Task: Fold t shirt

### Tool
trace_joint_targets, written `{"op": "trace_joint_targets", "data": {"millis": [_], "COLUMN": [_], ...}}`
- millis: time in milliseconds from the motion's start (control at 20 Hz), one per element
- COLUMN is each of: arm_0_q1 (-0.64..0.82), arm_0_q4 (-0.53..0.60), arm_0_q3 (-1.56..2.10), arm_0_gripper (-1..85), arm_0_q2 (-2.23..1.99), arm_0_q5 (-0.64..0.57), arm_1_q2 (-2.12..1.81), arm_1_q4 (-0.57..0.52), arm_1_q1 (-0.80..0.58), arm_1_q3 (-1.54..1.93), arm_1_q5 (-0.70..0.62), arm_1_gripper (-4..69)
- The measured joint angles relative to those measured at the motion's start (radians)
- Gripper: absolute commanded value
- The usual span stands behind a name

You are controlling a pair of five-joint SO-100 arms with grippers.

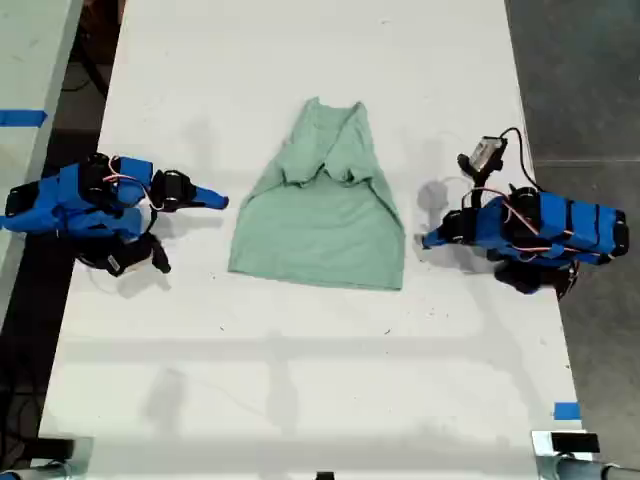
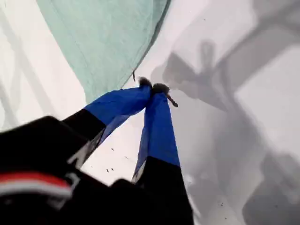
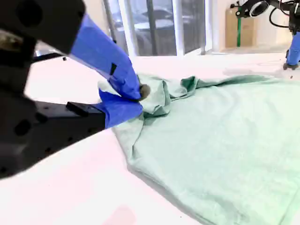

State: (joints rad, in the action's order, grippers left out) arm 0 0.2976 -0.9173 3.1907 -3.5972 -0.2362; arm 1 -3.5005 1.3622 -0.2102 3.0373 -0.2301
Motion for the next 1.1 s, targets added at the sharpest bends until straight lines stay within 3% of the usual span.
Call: {"op": "trace_joint_targets", "data": {"millis": [400,650,750,900,1100], "arm_0_q1": [-0.002,-0.002,-0.002,-0.002,-0.002], "arm_0_q4": [0.0,0.0,-0.003,-0.005,-0.005], "arm_0_q3": [0.006,0.006,0.006,0.006,0.006], "arm_0_gripper": [0.0,0.0,0.0,0.0,0.0], "arm_0_q2": [0.0,0.0,0.0,0.0,0.0], "arm_0_q5": [0.015,0.015,0.015,0.015,0.015], "arm_1_q2": [0.0,0.031,0.155,0.492,0.943], "arm_1_q4": [0.0,0.046,0.106,0.106,-0.037], "arm_1_q1": [0.021,-0.049,-0.075,-0.071,-0.064], "arm_1_q3": [0.0,-0.071,-0.212,-0.453,-0.629], "arm_1_q5": [0.011,0.04,0.057,0.063,0.072], "arm_1_gripper": [0.7,0.9,3.0,9.6,11.5]}}
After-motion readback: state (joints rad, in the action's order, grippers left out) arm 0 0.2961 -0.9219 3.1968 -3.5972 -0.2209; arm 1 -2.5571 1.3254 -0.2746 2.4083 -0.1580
